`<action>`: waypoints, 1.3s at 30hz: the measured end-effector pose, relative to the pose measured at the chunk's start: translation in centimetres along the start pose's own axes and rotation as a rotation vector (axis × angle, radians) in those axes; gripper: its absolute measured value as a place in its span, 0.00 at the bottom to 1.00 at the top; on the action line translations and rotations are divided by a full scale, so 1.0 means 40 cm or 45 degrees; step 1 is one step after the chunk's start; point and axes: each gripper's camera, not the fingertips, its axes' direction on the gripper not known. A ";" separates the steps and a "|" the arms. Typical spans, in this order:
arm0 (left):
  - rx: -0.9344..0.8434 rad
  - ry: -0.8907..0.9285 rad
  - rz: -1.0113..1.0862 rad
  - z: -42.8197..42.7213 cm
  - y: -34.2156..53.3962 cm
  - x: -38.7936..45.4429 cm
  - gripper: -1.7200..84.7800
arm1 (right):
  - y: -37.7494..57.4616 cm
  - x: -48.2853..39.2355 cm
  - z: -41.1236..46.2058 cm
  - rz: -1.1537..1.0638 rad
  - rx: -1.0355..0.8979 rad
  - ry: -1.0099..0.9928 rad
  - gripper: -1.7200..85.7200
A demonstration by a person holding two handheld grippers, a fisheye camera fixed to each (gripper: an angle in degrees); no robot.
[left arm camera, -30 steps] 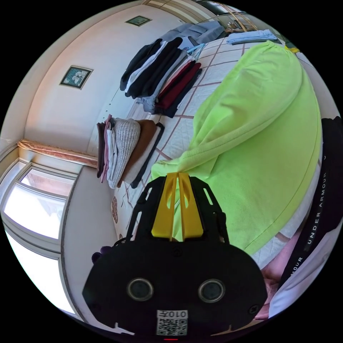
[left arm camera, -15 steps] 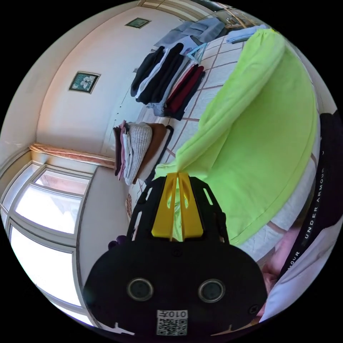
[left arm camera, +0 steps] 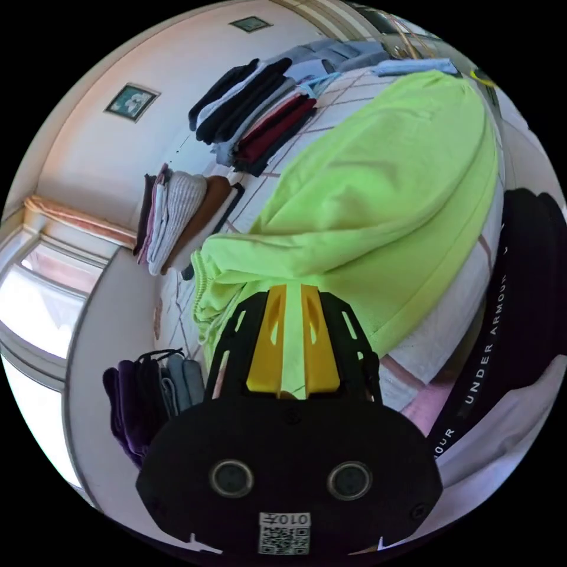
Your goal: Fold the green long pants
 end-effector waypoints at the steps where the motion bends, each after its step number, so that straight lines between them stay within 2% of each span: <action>1: 0.038 0.066 -0.078 -0.005 0.037 -0.048 0.09 | 0.026 -0.014 -0.007 -0.011 0.005 -0.007 0.12; 3: 0.103 0.093 -0.222 -0.018 0.099 -0.129 0.10 | 0.123 -0.072 -0.020 -0.068 -0.013 -0.063 0.12; 5: 0.146 -0.074 -0.364 -0.019 0.159 -0.245 0.11 | 0.183 -0.117 -0.021 -0.110 -0.059 -0.113 0.12; 7: 0.150 -0.117 -0.428 0.016 0.169 -0.353 0.12 | 0.230 -0.163 -0.029 -0.156 -0.085 -0.128 0.12; 9: 0.152 0.032 -0.510 0.083 0.156 -0.486 0.12 | 0.266 -0.221 -0.055 -0.229 -0.070 -0.110 0.12; 11: 0.227 0.359 -0.608 0.207 0.127 -0.662 0.13 | 0.275 -0.255 -0.086 -0.281 -0.041 -0.087 0.11; 14: 0.220 0.754 -0.586 0.423 0.067 -0.839 0.15 | 0.280 -0.283 -0.155 -0.311 0.017 -0.049 0.11; 20: -0.099 0.938 -0.468 0.741 -0.005 -0.996 0.16 | 0.320 -0.277 -0.271 -0.303 0.090 0.023 0.10; 24: -0.094 1.112 -0.477 0.811 0.004 -0.984 0.12 | 0.333 -0.299 -0.281 -0.295 0.080 0.017 0.10; 27: -0.033 1.131 -0.523 0.794 0.027 -0.976 0.08 | 0.315 -0.347 -0.272 -0.342 0.052 -0.028 0.09; 30: 0.228 1.091 -0.545 0.656 0.091 -1.017 0.04 | 0.293 -0.412 -0.268 -0.427 0.045 -0.028 0.09; 32: 0.468 1.071 -0.493 0.470 0.179 -1.055 0.03 | 0.284 -0.448 -0.267 -0.475 0.045 -0.038 0.09; 34: 0.587 1.010 -0.376 0.308 0.257 -1.050 0.03 | 0.276 -0.480 -0.262 -0.514 0.039 -0.069 0.09; 36: 0.592 0.886 -0.252 0.167 0.341 -1.009 0.02 | 0.270 -0.520 -0.247 -0.551 0.020 -0.118 0.09; 39: 0.422 0.758 -0.175 0.061 0.473 -0.921 0.02 | 0.264 -0.579 -0.221 -0.609 -0.024 -0.180 0.08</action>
